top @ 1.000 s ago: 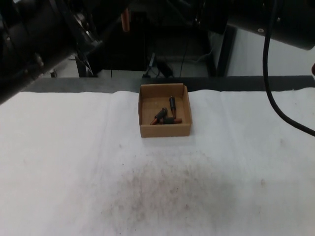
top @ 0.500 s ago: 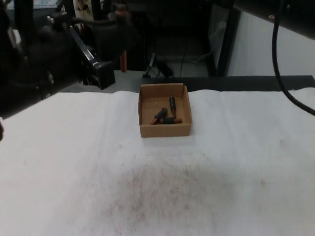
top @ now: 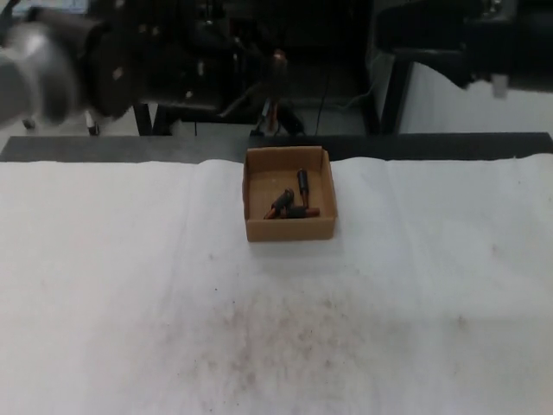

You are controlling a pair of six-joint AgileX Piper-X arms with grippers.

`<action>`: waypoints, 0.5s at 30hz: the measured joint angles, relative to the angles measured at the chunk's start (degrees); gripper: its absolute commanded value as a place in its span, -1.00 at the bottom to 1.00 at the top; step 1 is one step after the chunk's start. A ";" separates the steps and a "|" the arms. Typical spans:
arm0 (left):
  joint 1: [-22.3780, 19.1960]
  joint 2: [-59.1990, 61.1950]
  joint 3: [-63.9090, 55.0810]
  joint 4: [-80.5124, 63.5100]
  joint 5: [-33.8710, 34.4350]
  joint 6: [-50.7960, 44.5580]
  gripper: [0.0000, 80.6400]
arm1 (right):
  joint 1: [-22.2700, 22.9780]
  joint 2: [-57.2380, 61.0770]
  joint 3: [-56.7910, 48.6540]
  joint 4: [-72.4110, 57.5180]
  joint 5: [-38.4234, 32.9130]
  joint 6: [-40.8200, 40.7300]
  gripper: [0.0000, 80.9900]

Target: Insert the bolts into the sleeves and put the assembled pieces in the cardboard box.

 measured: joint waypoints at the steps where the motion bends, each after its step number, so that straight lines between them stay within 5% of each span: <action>1: 0.00 3.24 -3.52 2.14 0.00 0.07 -0.99 | -0.56 -0.72 0.00 0.90 0.00 0.00 -0.98; 15: 0.00 32.78 -33.90 17.77 -5.66 -1.49 -0.99 | -8.08 -3.34 0.00 10.11 0.15 -2.76 -0.98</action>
